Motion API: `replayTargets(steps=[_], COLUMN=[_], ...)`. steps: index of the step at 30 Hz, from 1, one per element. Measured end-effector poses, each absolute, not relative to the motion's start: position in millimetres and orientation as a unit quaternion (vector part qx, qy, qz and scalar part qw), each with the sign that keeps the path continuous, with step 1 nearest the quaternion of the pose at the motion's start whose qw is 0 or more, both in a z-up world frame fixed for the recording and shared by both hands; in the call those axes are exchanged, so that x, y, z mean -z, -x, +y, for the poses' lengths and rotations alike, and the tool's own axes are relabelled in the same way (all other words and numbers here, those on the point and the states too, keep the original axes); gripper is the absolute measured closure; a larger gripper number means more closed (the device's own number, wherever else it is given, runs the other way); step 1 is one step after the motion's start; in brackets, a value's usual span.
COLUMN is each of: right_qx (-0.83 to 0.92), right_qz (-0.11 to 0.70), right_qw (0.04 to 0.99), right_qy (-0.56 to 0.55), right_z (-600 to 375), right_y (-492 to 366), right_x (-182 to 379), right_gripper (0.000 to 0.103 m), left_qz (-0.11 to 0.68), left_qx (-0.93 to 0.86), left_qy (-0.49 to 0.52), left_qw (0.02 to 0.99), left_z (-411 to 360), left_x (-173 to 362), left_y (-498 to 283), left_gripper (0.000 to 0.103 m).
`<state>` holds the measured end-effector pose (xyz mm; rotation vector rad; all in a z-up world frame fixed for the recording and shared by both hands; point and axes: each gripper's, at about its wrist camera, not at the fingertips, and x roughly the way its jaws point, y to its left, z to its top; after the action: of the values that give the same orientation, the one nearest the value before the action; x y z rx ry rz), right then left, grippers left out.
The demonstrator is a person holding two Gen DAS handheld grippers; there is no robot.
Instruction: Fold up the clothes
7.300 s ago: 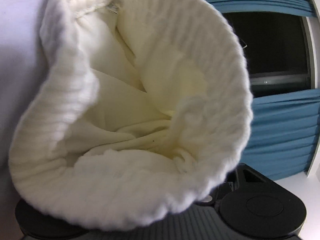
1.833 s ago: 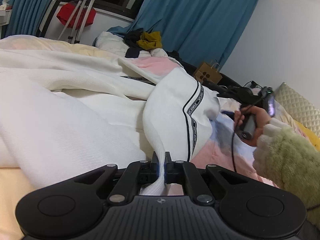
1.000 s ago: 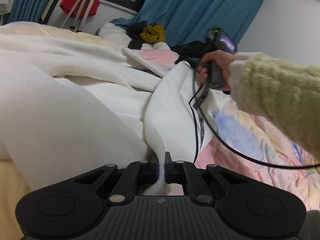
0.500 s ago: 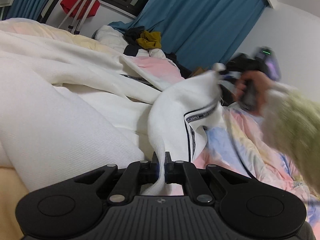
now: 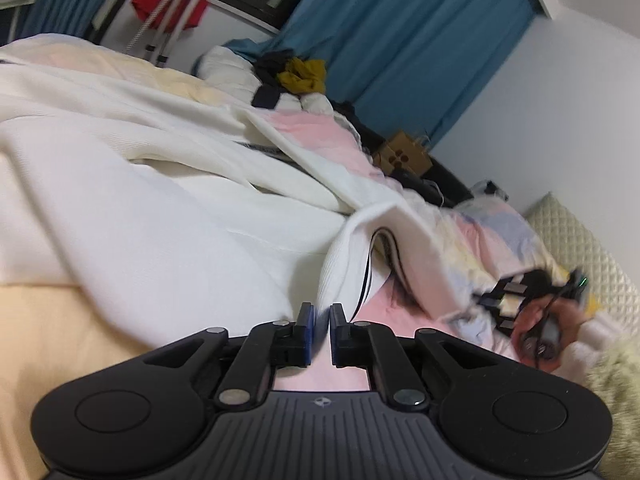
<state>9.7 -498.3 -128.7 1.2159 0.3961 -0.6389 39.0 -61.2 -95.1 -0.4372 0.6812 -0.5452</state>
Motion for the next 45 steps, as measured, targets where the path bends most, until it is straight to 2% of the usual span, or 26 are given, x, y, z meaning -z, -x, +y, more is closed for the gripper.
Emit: replayTargets(steps=[2,6,8,12,17,19,22,23,29,33,37,39,42,43,44,45], right_qx=[0.285,0.271,0.274,0.262,0.264,0.274,0.286,0.290,0.253,0.212,0.212,0.234,0.264,0.275,0.283,0.291], right_qz=[0.180,0.185,0.194,0.194,0.195,0.193,0.194,0.194,0.191,0.221,0.273,0.265,0.251,0.244,0.240,0.237], right_qw=[0.751,0.761,0.765,0.753,0.750,0.737,0.726,0.723,0.737,0.715,0.677,0.672,0.680,0.677,0.675,0.674], right_qy=[-0.568,-0.560,-0.550,-0.571,-0.575,-0.587,-0.594,-0.596,-0.597,-0.628,-0.650,-0.650,-0.637,-0.638,-0.637,-0.636], right_z=[-502,-502,-499,-500,-497,-496,-492,-491,-471,-448,-442,-447,-464,-470,-474,-478], right_y=[-11,-11,-8,8,22,34,43,46,44,40,12,3,-16,-18,-17,-16], right_x=[132,130,129,130,127,128,130,131,122,134,169,177,180,183,185,187], right_gripper=[0.094,0.094,0.092,0.092,0.089,0.083,0.060,0.051,0.047,0.031,0.031,0.031,0.033,0.036,0.047,0.066], left_qz=[0.325,0.327,0.335,0.353,0.357,0.352,0.345,0.343,0.331,0.326,0.325,0.320,0.307,0.304,0.301,0.300], left_qx=[0.247,0.202,0.168,0.079,0.007,-0.006,-0.018,-0.018,-0.021,-0.025,-0.025,-0.021,-0.015,-0.010,-0.004,-0.001], left_qy=[0.231,0.289,0.320,0.374,0.446,0.474,0.519,0.535,0.574,0.595,0.615,0.624,0.637,0.638,0.638,0.632], left_qw=[0.883,0.877,0.870,0.854,0.821,0.807,0.782,0.772,0.749,0.734,0.718,0.712,0.706,0.707,0.709,0.715], left_z=[-48,-10,17,73,133,145,161,165,176,180,183,186,191,192,192,192], left_x=[86,73,71,71,77,86,101,107,124,140,158,161,165,164,163,160], left_y=[-28,-13,-9,0,8,5,-1,-5,-21,-35,-51,-56,-59,-60,-60,-59], left_gripper=[0.085,0.077,0.064,0.055,0.036,0.032,0.028,0.028,0.028,0.028,0.034,0.039,0.054,0.061,0.066,0.070])
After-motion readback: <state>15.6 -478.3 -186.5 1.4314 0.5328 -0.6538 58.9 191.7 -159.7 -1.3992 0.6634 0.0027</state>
